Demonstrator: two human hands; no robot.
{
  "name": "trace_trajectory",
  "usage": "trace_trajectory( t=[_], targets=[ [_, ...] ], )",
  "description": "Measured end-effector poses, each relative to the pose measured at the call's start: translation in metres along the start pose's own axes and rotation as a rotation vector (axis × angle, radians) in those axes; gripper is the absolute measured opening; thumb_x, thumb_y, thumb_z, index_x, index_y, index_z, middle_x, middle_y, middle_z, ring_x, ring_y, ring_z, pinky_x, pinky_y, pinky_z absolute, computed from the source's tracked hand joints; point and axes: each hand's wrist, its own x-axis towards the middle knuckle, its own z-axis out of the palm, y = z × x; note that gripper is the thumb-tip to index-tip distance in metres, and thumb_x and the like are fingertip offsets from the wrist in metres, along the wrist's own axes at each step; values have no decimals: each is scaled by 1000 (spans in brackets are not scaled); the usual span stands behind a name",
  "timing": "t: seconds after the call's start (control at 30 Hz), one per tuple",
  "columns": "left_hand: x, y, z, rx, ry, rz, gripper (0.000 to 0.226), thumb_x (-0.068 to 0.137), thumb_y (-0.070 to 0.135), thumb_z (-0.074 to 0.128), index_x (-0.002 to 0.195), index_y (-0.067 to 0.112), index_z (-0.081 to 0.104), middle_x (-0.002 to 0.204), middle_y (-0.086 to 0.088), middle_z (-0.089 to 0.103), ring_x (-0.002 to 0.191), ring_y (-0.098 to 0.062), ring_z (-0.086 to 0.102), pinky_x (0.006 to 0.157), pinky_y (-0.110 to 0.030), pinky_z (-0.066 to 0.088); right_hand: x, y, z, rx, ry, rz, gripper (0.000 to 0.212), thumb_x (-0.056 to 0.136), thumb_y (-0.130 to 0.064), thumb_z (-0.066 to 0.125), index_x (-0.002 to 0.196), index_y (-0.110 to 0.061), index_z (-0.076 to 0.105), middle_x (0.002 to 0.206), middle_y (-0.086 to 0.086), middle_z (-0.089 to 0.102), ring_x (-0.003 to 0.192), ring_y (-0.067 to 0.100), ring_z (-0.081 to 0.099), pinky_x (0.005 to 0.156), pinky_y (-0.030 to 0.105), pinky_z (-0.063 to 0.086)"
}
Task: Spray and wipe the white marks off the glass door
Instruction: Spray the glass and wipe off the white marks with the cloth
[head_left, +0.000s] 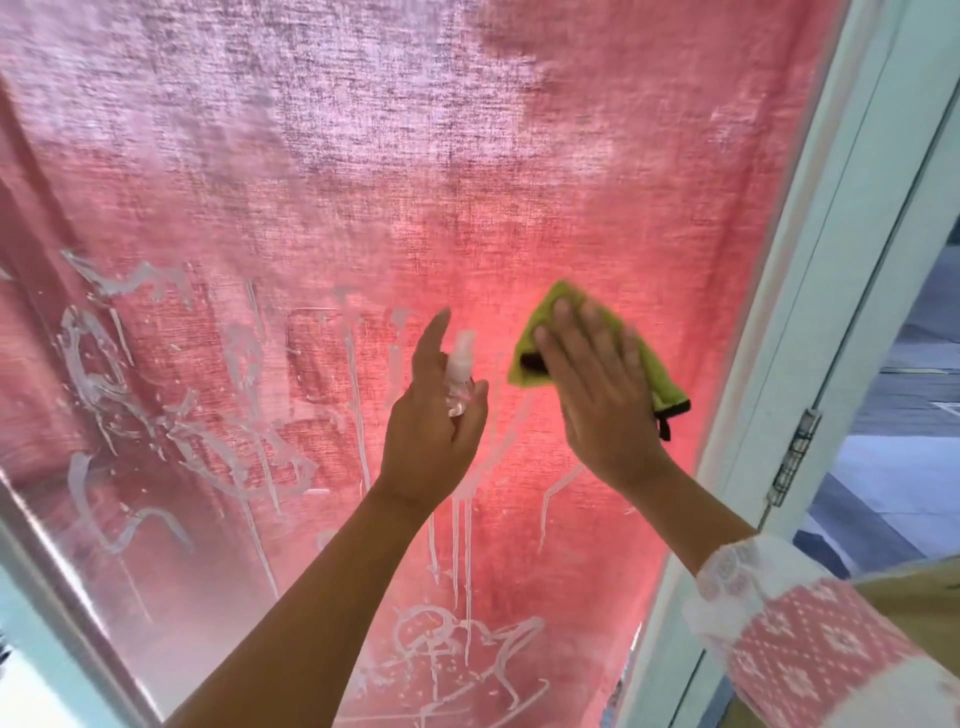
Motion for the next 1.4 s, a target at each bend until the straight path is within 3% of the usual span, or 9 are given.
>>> trace_trajectory(
  t=[0.13,0.27,0.4,0.5,0.6,0.7,0.87,1.13,1.4],
  targets=[
    [-7,-3,-4,-82,90,-136,48,94,19,60,132,18,31,87,5,57,63,-7,57,55,-19,46,-30,20,-10,-27,-102,-193,55,92,3,49,144,-13,37,150,6,34,142,23,28,118,44,14],
    [-9,3,-11,-120,176,-208,36,90,23,66,118,21,44,83,8,59,67,-4,58,58,-12,45,5,24,-20,32,-26,-23,52,92,3,52,142,-9,41,150,9,32,143,26,24,118,47,12],
    [-9,9,-13,-127,228,-281,33,89,34,60,116,26,43,77,4,59,59,-14,57,53,-31,48,32,16,-17,58,67,94,49,95,1,51,142,-7,41,151,9,28,144,27,18,118,50,9],
    [-5,17,-13,-204,236,-378,17,90,37,58,94,21,53,69,4,54,56,-14,51,53,-40,46,14,18,-9,9,49,17,58,89,6,56,143,-8,40,151,8,29,145,26,16,118,50,11],
    [1,29,-13,-451,302,-613,41,94,46,52,75,10,60,60,1,53,54,-13,47,53,-30,41,-3,28,-13,-7,-12,-116,61,87,10,55,143,-9,40,150,8,33,143,27,25,117,49,15],
    [7,36,-15,-483,361,-750,60,94,55,43,64,7,63,51,-1,53,47,-12,47,50,-28,40,3,36,-23,40,-22,-104,55,91,7,52,142,-10,41,149,10,35,141,28,29,116,50,19],
    [18,38,-15,-359,391,-758,66,88,63,49,42,19,63,46,-1,58,47,-17,52,61,-36,48,54,35,-26,57,97,156,46,98,-2,44,144,-7,38,153,13,27,144,31,18,119,49,7],
    [22,38,-17,-198,357,-756,64,85,66,51,44,19,62,45,-1,58,50,-20,55,73,-46,54,17,33,-20,7,35,-37,57,91,5,56,144,-8,39,152,11,30,143,29,25,118,49,12],
    [32,32,-35,-110,379,-716,54,88,46,53,45,14,58,44,2,54,50,-20,51,69,-43,52,25,20,-16,23,70,69,53,92,4,53,142,-7,40,151,12,31,143,30,21,117,52,11]
  ],
)
